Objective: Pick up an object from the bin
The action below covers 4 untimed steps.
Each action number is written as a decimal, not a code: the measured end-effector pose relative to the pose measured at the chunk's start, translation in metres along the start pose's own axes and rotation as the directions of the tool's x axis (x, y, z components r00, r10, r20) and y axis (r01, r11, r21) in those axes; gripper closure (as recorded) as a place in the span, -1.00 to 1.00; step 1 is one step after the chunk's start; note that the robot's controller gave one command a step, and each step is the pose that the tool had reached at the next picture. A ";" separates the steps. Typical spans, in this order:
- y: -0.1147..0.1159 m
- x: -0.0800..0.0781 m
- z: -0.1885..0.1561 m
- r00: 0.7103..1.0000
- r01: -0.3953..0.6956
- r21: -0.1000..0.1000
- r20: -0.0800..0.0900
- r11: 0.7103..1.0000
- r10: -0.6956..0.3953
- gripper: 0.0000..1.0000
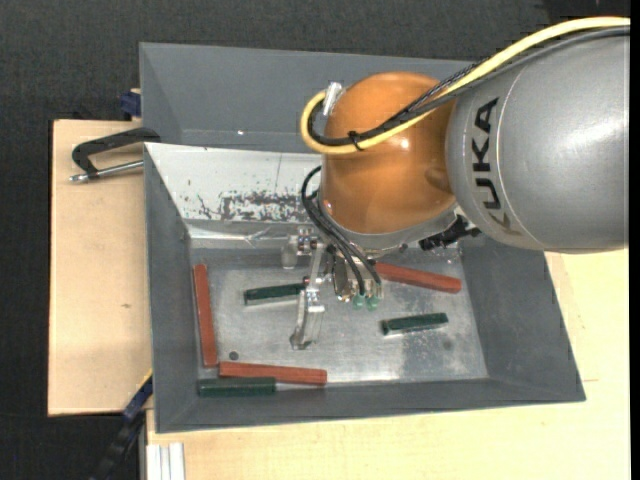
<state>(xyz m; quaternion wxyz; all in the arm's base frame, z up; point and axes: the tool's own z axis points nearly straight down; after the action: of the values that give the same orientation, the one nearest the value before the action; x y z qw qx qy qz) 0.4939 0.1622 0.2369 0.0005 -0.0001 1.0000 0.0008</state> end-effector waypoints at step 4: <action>-0.023 -0.093 0.151 0.967 0.256 0.001 0.005 0.967 -0.256 -1.00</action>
Offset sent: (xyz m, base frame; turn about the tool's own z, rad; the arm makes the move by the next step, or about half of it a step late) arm 0.0822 -0.0251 -0.0769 -0.1884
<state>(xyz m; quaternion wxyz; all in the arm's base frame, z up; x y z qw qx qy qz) 0.5868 0.1395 0.0860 0.0030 -0.1292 0.9916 0.0006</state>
